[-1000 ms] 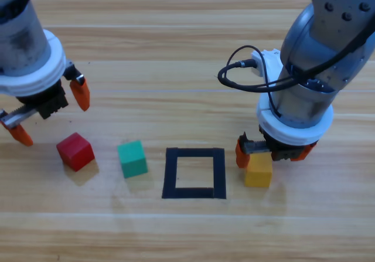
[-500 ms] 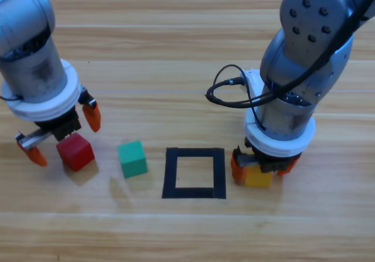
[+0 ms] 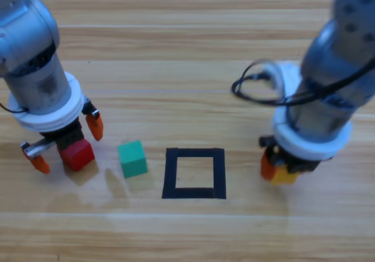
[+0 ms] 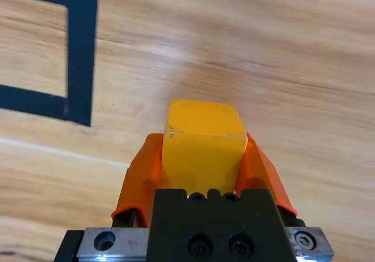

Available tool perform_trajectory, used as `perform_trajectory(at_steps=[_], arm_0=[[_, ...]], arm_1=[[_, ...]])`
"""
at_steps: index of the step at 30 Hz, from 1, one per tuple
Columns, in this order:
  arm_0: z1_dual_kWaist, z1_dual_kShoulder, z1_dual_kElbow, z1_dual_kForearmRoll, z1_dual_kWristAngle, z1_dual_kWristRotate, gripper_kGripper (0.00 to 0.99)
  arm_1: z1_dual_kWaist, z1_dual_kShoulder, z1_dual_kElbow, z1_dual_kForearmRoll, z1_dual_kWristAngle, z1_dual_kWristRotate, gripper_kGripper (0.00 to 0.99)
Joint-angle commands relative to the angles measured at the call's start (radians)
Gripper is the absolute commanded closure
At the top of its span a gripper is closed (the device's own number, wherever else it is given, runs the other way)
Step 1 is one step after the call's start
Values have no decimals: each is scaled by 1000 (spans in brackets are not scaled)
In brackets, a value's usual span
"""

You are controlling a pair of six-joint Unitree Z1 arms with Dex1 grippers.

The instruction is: Stack the blocks in the rectangular block: red at the bottom, yellow in the middle, green on top

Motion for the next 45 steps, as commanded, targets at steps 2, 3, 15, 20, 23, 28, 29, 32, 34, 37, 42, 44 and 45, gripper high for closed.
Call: perform_trajectory(at_steps=[2, 3, 15, 20, 23, 28, 29, 32, 34, 37, 42, 44, 45], arm_0=[[35, 68, 18, -37, 6, 17, 31], [38, 73, 18, -43, 6, 20, 31], [76, 90, 73, -138, -11, 43, 33], [79, 107, 73, -150, -12, 45, 48], [79, 116, 73, -158, -15, 45, 79], [79, 125, 73, -170, -23, 45, 140], [78, 125, 73, -170, -26, 45, 163], [78, 121, 70, -168, -28, 46, 232], [78, 119, 67, -168, -28, 49, 317], [76, 122, 52, -159, -26, 62, 496], [79, 84, 60, -133, -21, 118, 809], [92, 59, 38, -113, -21, 180, 820], [99, 50, 7, -92, -23, 221, 820]], arm_1=[[15, -195, 64, -2, -67, 6, 990], [15, -195, 66, -2, -67, 5, 990], [13, -162, 54, 3, -71, -41, 990], [9, -162, 52, 3, -71, -55, 990], [9, -162, 51, 3, -71, -61, 990], [6, -156, 51, 3, -73, -64, 990], [4, -156, 49, 3, -74, -64, 990], [-1, -159, 44, 3, -74, -69, 990], [-2, -164, 43, 3, -74, -74, 990], [-2, -170, 44, 3, -82, -74, 990], [-4, -172, 48, 3, -82, -75, 990], [-4, -173, 48, 3, -82, -77, 990], [-4, -175, 48, 3, -82, -77, 990]])
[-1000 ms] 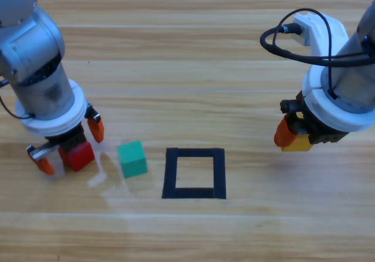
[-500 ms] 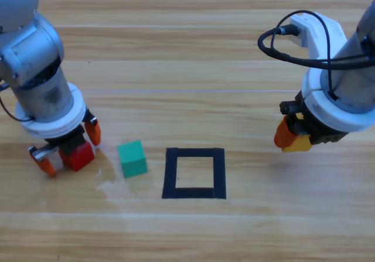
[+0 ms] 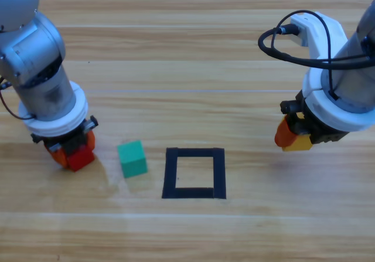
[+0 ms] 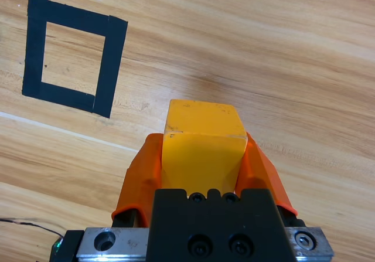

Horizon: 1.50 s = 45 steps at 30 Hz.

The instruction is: Stack the blocks in the rectangular block: red at the bottom, yellow in the middle, green on top

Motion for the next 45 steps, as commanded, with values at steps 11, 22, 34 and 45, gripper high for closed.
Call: perform_trajectory(at_steps=[11, 22, 34, 45], arm_0=[[67, -72, -507, 415, -61, 650, 990], [-240, 108, -740, 604, -48, 768, 990], [-351, 212, -759, 602, -28, 572, 990], [-394, 292, -746, 579, -22, 331, 973]], arm_1=[[-4, 1, 11, 9, -23, -11, 990], [-15, -13, 13, 17, -25, -11, 990], [-64, -13, 11, 18, -38, 19, 990], [-70, -2, 7, 18, -58, 50, 990]])
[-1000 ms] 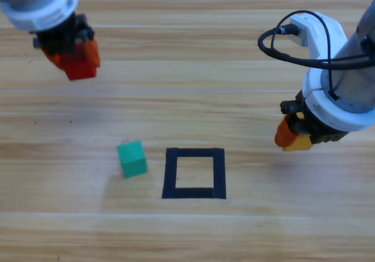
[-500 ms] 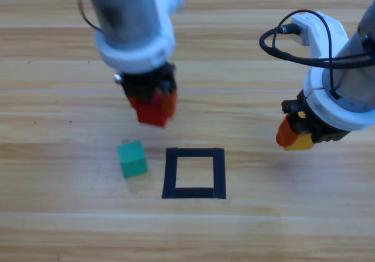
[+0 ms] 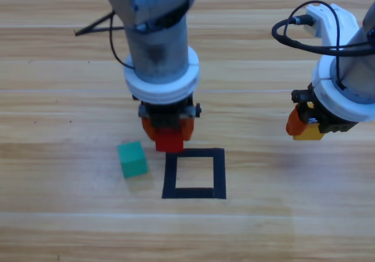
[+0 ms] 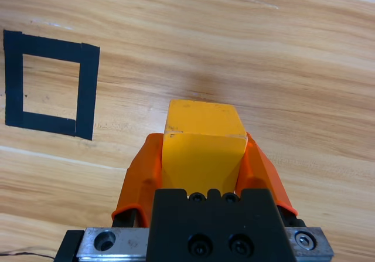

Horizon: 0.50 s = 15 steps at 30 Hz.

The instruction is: Stack the blocks in the rectangular block: red at the bottom, yellow in the middle, green on top

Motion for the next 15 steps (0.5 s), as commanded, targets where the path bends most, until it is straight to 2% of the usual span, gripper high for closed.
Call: perform_trajectory(at_steps=[1, 6, 11, 15], arm_0=[[-62, 98, 10, -26, 9, -52, 973], [-69, 96, 24, -55, 11, -65, 973], [-69, 35, 179, -208, 2, -63, 964], [-69, 32, 222, -254, 0, -63, 964]], arm_1=[[-30, 0, 7, 16, -19, 11, 990], [-30, 4, 7, 16, -21, 13, 990], [-30, 7, 5, 16, -21, 13, 990], [-30, 9, 5, 16, -22, 13, 990]])
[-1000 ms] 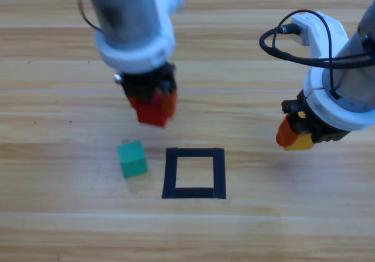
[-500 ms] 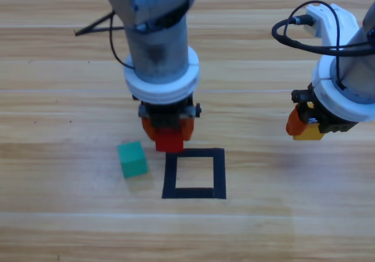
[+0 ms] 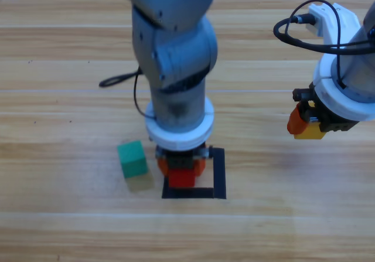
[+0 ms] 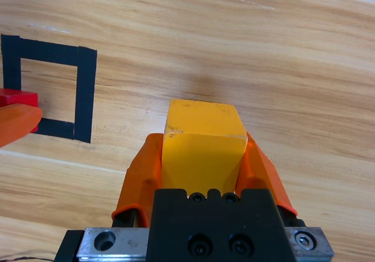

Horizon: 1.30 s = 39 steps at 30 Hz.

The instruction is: Stack the blocks in the rectangular block: red at the bottom, yellow in the middle, green on top

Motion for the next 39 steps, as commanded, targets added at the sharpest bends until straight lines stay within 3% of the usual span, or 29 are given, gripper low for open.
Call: perform_trajectory(at_steps=[1, 39], arm_0=[[-20, -28, 54, -48, 1, -6, 962], [-37, -11, 65, -123, 50, 7, 962]], arm_1=[[-24, 9, 5, 16, -18, 3, 990], [-24, 21, 2, 16, -23, -2, 990]])
